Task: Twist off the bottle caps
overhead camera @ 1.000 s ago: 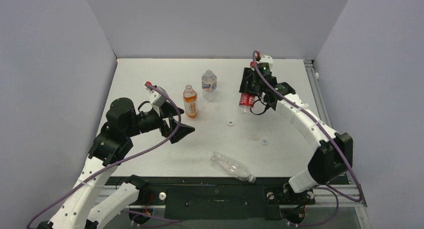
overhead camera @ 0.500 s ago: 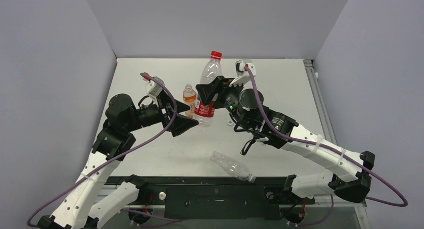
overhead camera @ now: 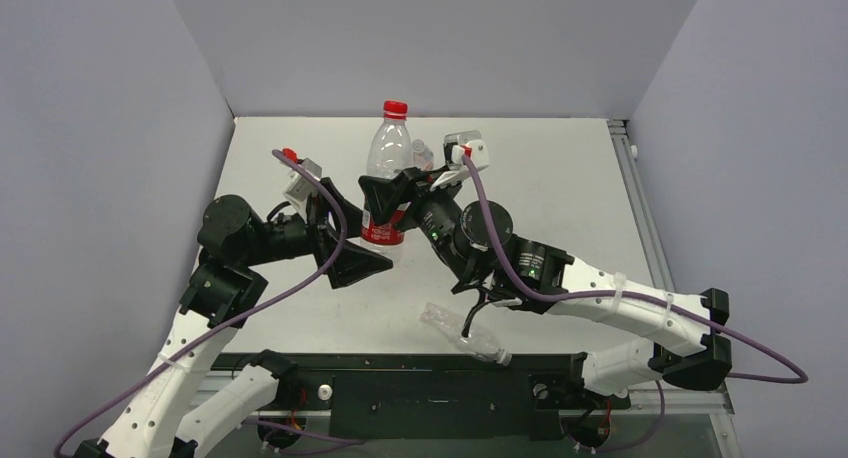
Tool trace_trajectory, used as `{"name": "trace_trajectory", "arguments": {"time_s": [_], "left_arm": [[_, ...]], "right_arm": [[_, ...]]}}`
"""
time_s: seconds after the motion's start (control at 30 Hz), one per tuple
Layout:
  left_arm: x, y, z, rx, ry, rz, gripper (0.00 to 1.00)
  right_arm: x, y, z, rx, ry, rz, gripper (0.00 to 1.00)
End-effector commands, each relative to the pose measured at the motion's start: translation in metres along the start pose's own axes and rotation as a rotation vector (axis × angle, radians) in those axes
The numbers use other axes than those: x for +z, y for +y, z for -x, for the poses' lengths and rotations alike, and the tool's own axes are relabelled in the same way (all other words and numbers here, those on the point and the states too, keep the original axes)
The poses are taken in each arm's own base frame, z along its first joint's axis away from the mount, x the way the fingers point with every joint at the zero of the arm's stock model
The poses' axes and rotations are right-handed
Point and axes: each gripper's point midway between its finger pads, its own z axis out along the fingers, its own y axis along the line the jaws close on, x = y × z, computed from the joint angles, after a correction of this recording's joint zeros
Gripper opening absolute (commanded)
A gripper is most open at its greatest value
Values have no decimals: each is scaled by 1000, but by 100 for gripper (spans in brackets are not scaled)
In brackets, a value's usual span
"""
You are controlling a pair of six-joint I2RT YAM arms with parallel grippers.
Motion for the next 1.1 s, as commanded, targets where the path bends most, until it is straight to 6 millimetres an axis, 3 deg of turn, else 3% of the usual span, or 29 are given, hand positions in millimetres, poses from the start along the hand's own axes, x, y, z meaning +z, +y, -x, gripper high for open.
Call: {"name": "trace_trajectory", "arguments": {"time_s": [0.0, 0.07, 0.13, 0.2, 0.23, 0.3, 0.4, 0.57, 0.67, 0.77, 0.8, 0.87, 0.97, 1.07], "left_arm": [[-1, -21, 8, 59, -11, -97, 97], [0, -20, 10, 68, -18, -91, 97], [0, -19, 12, 77, -21, -86, 88], [0, -21, 16, 111, -37, -96, 76], [0, -20, 17, 123, -41, -92, 65], [0, -17, 19, 144, -52, -75, 56], [0, -13, 26, 167, -79, -41, 55], [1, -11, 46, 167, -145, 2, 76], [2, -13, 51, 168, -154, -11, 77], [2, -14, 51, 179, -147, -22, 60], [2, -14, 48, 188, -138, -28, 49], [0, -12, 44, 205, -125, -24, 37], [-4, -9, 32, 235, -91, -8, 33], [-8, 1, 22, 346, -55, 26, 29]], "right_arm": [[4, 25, 16, 9, -75, 39, 51], [4, 29, 10, -9, -65, 48, 51], [3, 31, 7, -21, -62, 52, 51], [2, 33, 6, -23, -63, 57, 51], [1, 34, 5, -26, -60, 64, 51], [-2, 36, 4, -35, -58, 80, 51], [-7, 39, 1, -45, -60, 98, 51], [-14, 42, -9, -70, -54, 95, 51], [-17, 47, -10, -78, -54, 102, 51], [-21, 49, -7, -86, -63, 100, 51], [-21, 46, -5, -85, -67, 89, 54], [-24, 46, 2, -74, -78, 90, 63], [-27, 44, 16, -50, -68, 98, 78], [-26, 42, 43, 23, -68, 117, 81]]}}
